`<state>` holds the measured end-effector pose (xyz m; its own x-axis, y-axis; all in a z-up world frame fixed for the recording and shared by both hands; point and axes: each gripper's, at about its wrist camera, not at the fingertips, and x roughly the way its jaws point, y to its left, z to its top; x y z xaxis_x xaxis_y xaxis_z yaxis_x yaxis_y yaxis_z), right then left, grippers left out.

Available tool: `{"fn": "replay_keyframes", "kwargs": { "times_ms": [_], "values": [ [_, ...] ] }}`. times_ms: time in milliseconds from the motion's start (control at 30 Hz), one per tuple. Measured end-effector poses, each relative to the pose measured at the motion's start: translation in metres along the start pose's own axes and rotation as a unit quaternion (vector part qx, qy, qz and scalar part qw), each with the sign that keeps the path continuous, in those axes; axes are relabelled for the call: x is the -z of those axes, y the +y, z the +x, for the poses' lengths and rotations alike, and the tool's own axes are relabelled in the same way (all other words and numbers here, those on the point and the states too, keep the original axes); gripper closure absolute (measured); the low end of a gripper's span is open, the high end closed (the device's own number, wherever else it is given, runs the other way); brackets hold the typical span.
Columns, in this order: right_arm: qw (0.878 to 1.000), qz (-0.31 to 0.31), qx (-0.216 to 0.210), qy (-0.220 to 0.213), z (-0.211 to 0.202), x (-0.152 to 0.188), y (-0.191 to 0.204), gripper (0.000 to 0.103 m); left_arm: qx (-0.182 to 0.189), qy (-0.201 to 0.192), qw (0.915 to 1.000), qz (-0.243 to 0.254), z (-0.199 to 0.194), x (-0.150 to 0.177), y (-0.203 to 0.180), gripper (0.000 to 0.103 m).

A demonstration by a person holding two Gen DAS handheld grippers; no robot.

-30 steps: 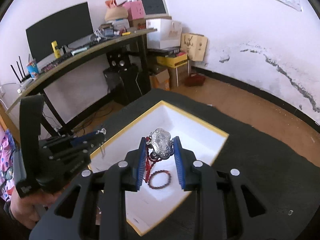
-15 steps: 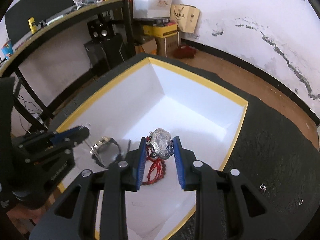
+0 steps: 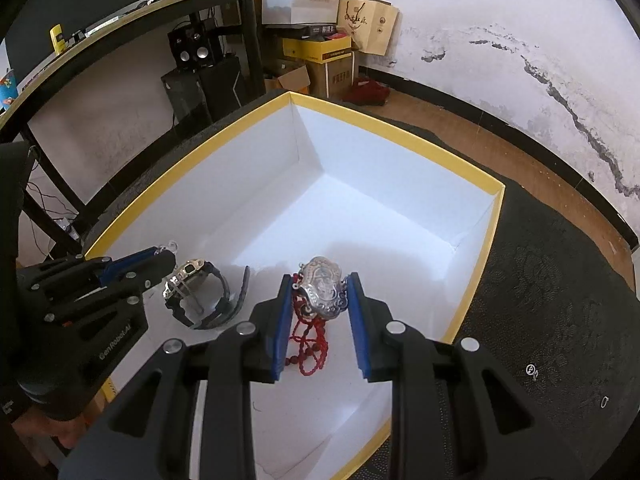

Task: Organize jewelry
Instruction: 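Carry the chain and pendant with red cord over the white box with both tools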

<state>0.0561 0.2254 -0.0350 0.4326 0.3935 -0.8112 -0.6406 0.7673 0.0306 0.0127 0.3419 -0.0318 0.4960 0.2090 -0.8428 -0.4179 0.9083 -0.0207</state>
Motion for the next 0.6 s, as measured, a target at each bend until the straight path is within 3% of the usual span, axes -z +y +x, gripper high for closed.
{"fn": "replay_keyframes", "kwargs": {
  "times_ms": [600],
  "values": [
    [1.0, -0.001, 0.001, -0.001, -0.0022, -0.0008, -0.0005, 0.076, -0.002, 0.004, 1.0, 0.001, 0.0013, -0.0008, -0.0013, 0.092]
  ]
}}
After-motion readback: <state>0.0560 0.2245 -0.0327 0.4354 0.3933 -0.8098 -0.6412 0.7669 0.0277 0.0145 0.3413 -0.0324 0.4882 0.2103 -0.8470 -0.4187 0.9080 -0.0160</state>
